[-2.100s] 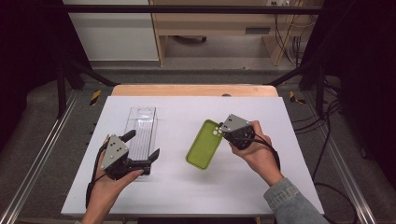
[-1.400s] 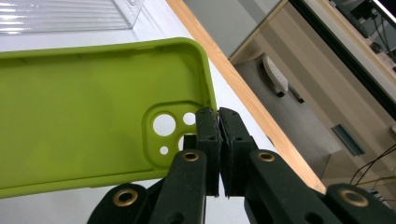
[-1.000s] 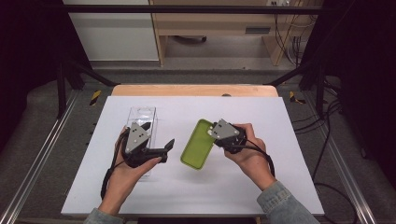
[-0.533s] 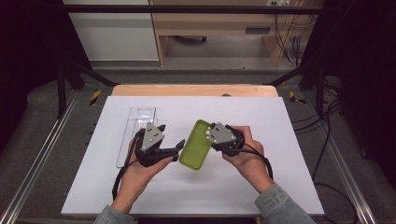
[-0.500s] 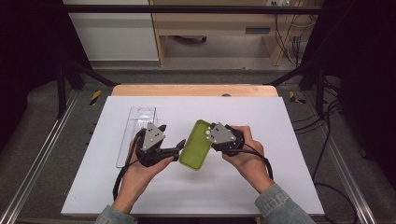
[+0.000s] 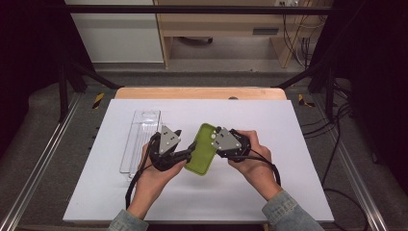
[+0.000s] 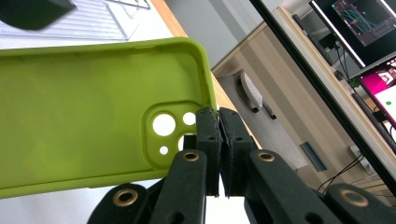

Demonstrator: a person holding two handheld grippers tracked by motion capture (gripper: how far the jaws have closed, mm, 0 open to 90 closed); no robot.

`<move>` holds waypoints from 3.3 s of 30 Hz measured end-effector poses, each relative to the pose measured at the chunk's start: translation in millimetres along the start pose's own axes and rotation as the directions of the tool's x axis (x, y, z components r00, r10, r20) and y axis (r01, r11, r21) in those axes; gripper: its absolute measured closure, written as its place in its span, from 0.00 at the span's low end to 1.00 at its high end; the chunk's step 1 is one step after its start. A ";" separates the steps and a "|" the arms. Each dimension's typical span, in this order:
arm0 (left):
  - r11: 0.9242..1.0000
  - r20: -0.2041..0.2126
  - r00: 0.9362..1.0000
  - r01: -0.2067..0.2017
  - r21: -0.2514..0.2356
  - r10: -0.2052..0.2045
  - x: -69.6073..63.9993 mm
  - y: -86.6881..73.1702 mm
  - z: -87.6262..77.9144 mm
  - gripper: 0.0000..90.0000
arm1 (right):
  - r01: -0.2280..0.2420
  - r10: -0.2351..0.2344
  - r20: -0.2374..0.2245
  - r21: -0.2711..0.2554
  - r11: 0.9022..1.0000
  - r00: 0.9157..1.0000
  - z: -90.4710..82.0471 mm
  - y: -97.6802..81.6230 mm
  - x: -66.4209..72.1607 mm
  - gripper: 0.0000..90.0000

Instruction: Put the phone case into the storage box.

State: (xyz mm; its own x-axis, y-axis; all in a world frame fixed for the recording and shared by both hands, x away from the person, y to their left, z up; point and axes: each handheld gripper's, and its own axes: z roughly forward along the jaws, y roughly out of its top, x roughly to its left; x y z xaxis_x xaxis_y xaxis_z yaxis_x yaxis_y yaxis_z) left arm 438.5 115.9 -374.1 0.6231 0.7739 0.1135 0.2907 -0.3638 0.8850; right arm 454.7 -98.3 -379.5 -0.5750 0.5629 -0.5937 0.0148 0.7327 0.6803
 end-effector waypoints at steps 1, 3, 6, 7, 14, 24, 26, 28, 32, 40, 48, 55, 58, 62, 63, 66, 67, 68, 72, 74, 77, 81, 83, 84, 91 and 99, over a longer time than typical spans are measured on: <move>1.000 -0.006 1.000 -0.008 -0.001 0.008 -0.9 0.7 0.7 0.44 | 0.003 -0.003 -0.001 0.000 1.000 1.000 -0.5 0.3 -0.1 0.98; 1.000 -0.006 1.000 -0.002 0.007 0.002 -2.5 1.0 1.5 0.45 | 0.003 -0.003 0.000 -0.004 1.000 1.000 -0.8 0.9 0.4 0.98; 1.000 -0.012 1.000 0.003 0.016 -0.003 -4.1 1.3 3.8 0.49 | 0.011 -0.011 0.003 -0.003 1.000 1.000 -1.5 1.5 1.2 0.98; 1.000 -0.016 1.000 0.000 0.017 0.001 -3.9 1.4 5.2 0.49 | 0.013 -0.013 0.005 -0.003 1.000 1.000 -1.5 1.7 1.5 0.98; 0.998 0.000 1.000 0.009 0.058 -0.009 -6.0 2.1 13.1 0.57 | 0.031 -0.031 0.016 -0.011 0.999 0.999 -2.4 2.6 4.3 0.98; 0.996 0.025 1.000 0.015 0.092 -0.018 -6.1 4.9 17.7 0.70 | 0.069 -0.069 0.036 -0.027 0.997 0.997 -5.3 4.7 9.3 0.98; 0.995 0.031 0.999 0.021 0.093 -0.024 -6.5 5.2 18.2 0.71 | 0.074 -0.073 0.040 -0.030 0.997 0.997 -5.9 5.0 9.8 0.98; 0.995 0.034 0.999 0.021 0.097 -0.024 -6.5 5.8 18.3 0.73 | 0.077 -0.076 0.040 -0.031 0.997 0.996 -6.7 5.5 9.8 0.98; 0.994 0.044 0.998 0.028 0.104 -0.033 -5.4 6.1 18.6 0.76 | 0.093 -0.091 0.051 -0.038 0.995 0.995 -8.0 7.5 11.3 0.98; 0.992 0.040 0.998 0.052 0.112 -0.057 -2.0 5.5 17.8 0.85 | 0.118 -0.115 0.060 -0.043 0.992 0.992 -9.3 11.2 15.5 0.98; 0.994 -0.015 0.999 0.053 0.096 -0.051 -4.6 2.4 19.5 0.93 | 0.130 -0.128 0.064 -0.041 0.991 0.990 -10.5 14.4 19.4 0.97; 0.995 -0.049 0.997 0.065 0.080 -0.061 -6.1 -3.5 19.8 0.96 | 0.134 -0.131 0.052 -0.046 0.990 0.990 -10.9 15.2 21.6 0.96; 0.994 -0.058 0.996 0.070 0.079 -0.065 -5.7 -5.5 20.0 0.96 | 0.121 -0.119 0.032 -0.057 0.991 0.992 -11.0 16.0 21.8 0.95; 0.995 -0.070 0.996 0.058 0.086 -0.052 -5.7 -5.8 20.1 0.97 | 0.086 -0.086 0.001 -0.079 0.993 0.996 -10.5 18.0 21.6 0.83; 0.995 -0.077 0.996 0.051 0.088 -0.044 -5.8 -5.9 20.1 0.97 | 0.083 -0.083 0.001 -0.081 0.993 0.997 -10.7 18.6 22.0 0.79; 0.995 -0.085 0.995 0.055 0.088 -0.047 -4.8 -6.9 20.1 0.97 | 0.050 -0.052 -0.011 -0.091 0.995 0.999 -11.5 20.6 22.1 0.66; 0.995 -0.088 0.995 0.057 0.087 -0.049 -4.4 -7.4 19.9 0.97 | 0.039 -0.041 -0.017 -0.090 0.995 0.999 -11.8 20.8 21.8 0.63; 0.995 -0.088 0.995 0.057 0.086 -0.050 -4.1 -7.5 19.8 0.97 | 0.019 -0.021 -0.023 -0.096 0.995 1.000 -12.2 20.9 21.2 0.59; 0.995 -0.086 0.995 0.062 0.082 -0.055 -3.7 -8.3 19.7 0.97 | -0.056 0.049 -0.066 -0.106 0.993 0.997 -12.8 20.3 18.0 0.50; 0.995 -0.087 0.995 0.060 0.085 -0.053 -3.4 -8.5 19.6 0.97 | -0.082 0.074 -0.075 -0.106 0.991 0.994 -13.2 19.7 17.0 0.46; 0.995 -0.088 0.995 0.062 0.083 -0.054 -2.9 -8.8 19.8 0.97 | -0.109 0.100 -0.086 -0.109 0.988 0.991 -14.5 18.7 15.7 0.41; 0.995 -0.091 0.994 0.063 0.081 -0.056 -2.1 -9.1 20.0 0.97 | -0.140 0.128 -0.106 -0.106 0.984 0.986 -15.7 16.1 14.2 0.36; 0.995 -0.095 0.994 0.062 0.084 -0.054 -1.7 -9.2 19.8 0.97 | -0.152 0.140 -0.114 -0.103 0.983 0.984 -16.2 14.9 13.3 0.35; 0.995 -0.097 0.994 0.062 0.084 -0.054 -1.7 -9.2 19.7 0.97 | -0.164 0.152 -0.120 -0.102 0.981 0.981 -16.4 14.3 12.6 0.35; 0.995 -0.103 0.993 0.064 0.073 -0.057 -1.6 -8.3 19.2 0.97 | -0.192 0.179 -0.130 -0.091 0.977 0.975 -16.4 11.8 9.2 0.30; 0.995 -0.105 0.993 0.067 0.072 -0.060 -1.1 -8.2 19.1 0.97 | -0.202 0.190 -0.135 -0.088 0.975 0.973 -16.5 11.4 7.7 0.27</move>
State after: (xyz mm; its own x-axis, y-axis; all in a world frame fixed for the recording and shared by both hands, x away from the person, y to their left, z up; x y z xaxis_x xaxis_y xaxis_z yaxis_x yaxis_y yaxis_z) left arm 449.3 108.2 -390.0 0.5249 0.8444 0.1073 0.3832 -0.3470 0.8560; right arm 436.9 -91.9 -369.2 -0.6670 0.6346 -0.3903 0.0588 0.5671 0.8215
